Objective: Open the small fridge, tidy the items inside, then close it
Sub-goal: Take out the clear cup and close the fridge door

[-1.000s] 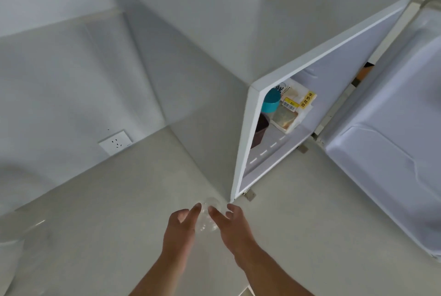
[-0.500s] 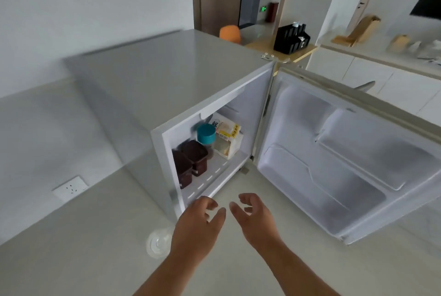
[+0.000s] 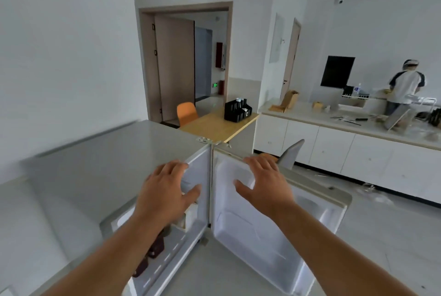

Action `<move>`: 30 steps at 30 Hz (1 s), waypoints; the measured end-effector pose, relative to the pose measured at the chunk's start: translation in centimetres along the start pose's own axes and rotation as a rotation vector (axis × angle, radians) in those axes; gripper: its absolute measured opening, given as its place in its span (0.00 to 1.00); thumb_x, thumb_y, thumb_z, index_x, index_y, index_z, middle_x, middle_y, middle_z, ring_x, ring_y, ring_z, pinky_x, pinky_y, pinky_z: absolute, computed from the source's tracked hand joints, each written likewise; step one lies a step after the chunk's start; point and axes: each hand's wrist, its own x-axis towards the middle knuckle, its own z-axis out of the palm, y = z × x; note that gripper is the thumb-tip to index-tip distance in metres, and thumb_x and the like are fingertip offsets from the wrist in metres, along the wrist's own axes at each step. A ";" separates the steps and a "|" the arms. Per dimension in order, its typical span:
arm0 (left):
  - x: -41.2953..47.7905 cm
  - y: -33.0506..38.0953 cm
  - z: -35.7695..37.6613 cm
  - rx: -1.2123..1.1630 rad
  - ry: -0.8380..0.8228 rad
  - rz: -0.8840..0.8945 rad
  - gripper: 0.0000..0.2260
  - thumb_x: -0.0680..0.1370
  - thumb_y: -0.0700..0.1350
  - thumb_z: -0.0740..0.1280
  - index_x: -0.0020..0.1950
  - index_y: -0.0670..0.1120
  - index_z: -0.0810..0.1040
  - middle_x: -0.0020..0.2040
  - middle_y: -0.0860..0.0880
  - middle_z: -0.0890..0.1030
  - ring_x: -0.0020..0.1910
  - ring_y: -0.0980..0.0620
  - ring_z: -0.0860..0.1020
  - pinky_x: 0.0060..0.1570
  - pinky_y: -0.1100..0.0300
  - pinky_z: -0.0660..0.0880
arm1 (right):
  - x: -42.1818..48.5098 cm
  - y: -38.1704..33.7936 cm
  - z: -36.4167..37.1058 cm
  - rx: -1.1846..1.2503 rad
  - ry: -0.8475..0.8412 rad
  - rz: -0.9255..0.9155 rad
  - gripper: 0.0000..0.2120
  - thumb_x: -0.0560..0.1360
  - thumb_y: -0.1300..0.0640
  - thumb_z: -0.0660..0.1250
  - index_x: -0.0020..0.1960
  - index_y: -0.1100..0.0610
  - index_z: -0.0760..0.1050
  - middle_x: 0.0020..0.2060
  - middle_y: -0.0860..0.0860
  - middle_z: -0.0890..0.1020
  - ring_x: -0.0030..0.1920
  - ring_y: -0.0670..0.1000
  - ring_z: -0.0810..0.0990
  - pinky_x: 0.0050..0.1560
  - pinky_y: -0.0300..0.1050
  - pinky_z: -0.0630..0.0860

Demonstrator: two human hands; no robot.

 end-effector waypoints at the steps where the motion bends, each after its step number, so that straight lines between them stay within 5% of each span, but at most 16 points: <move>1: 0.6 -0.6 -0.4 0.038 -0.015 -0.017 0.31 0.73 0.69 0.61 0.68 0.50 0.74 0.70 0.47 0.78 0.67 0.42 0.74 0.60 0.43 0.75 | 0.3 0.9 -0.8 -0.054 -0.018 0.019 0.35 0.75 0.31 0.61 0.77 0.47 0.65 0.75 0.47 0.70 0.78 0.52 0.60 0.75 0.55 0.64; 4: 1.4 -3.5 -0.9 0.160 -0.101 -0.061 0.31 0.74 0.69 0.63 0.69 0.50 0.73 0.68 0.48 0.79 0.64 0.43 0.76 0.59 0.45 0.76 | 0.1 3.7 -2.5 -0.206 -0.088 0.109 0.35 0.77 0.33 0.62 0.79 0.46 0.61 0.75 0.50 0.70 0.77 0.56 0.62 0.77 0.57 0.60; 11: 1.5 -6.9 0.5 0.223 -0.168 -0.065 0.28 0.73 0.68 0.67 0.67 0.55 0.71 0.62 0.52 0.81 0.59 0.47 0.78 0.57 0.46 0.78 | -3.2 7.0 -3.8 -0.327 -0.212 0.245 0.30 0.78 0.38 0.61 0.76 0.51 0.66 0.69 0.52 0.76 0.65 0.57 0.74 0.66 0.53 0.71; 15: 2.1 -6.9 0.1 0.140 -0.216 -0.139 0.23 0.76 0.66 0.59 0.67 0.57 0.73 0.63 0.53 0.80 0.59 0.47 0.76 0.58 0.47 0.75 | -3.6 3.3 -4.3 -0.217 -0.271 0.274 0.15 0.75 0.45 0.59 0.57 0.48 0.75 0.47 0.49 0.81 0.45 0.53 0.78 0.42 0.47 0.76; 20: 2.6 -7.9 -1.4 0.064 -0.319 -0.110 0.18 0.81 0.52 0.62 0.71 0.57 0.75 0.69 0.53 0.78 0.65 0.48 0.72 0.64 0.50 0.72 | -4.7 -4.0 -2.7 -0.124 -0.275 0.016 0.15 0.75 0.47 0.55 0.49 0.48 0.80 0.40 0.45 0.76 0.39 0.44 0.75 0.34 0.39 0.68; 23: 2.3 -8.0 -2.2 -0.100 -0.304 -0.187 0.17 0.81 0.54 0.59 0.68 0.58 0.79 0.69 0.54 0.79 0.67 0.50 0.72 0.65 0.51 0.70 | -4.8 -8.5 0.2 0.046 -0.288 -0.165 0.14 0.79 0.45 0.56 0.53 0.45 0.80 0.45 0.42 0.80 0.46 0.43 0.78 0.47 0.38 0.77; 25: 2.1 -8.1 -2.6 -0.204 -0.280 -0.249 0.17 0.80 0.58 0.59 0.66 0.60 0.80 0.67 0.55 0.80 0.67 0.51 0.74 0.63 0.53 0.71 | -4.8 -11.4 3.0 0.105 -0.317 -0.261 0.20 0.81 0.47 0.56 0.71 0.43 0.74 0.64 0.41 0.78 0.65 0.44 0.74 0.70 0.41 0.68; 27: 2.0 -8.2 -2.8 -0.227 -0.289 -0.243 0.20 0.79 0.62 0.59 0.67 0.60 0.79 0.68 0.56 0.79 0.66 0.53 0.75 0.60 0.55 0.71 | -4.5 -13.9 5.7 0.104 -0.345 -0.336 0.27 0.82 0.49 0.57 0.81 0.46 0.61 0.78 0.43 0.65 0.79 0.45 0.56 0.74 0.38 0.50; 30: 1.9 -8.5 -2.6 -0.208 -0.308 -0.216 0.23 0.77 0.64 0.60 0.68 0.59 0.78 0.72 0.57 0.77 0.69 0.53 0.73 0.64 0.53 0.70 | -3.8 -16.2 7.7 0.121 -0.291 -0.344 0.26 0.82 0.52 0.59 0.80 0.48 0.63 0.79 0.43 0.63 0.80 0.44 0.51 0.77 0.40 0.53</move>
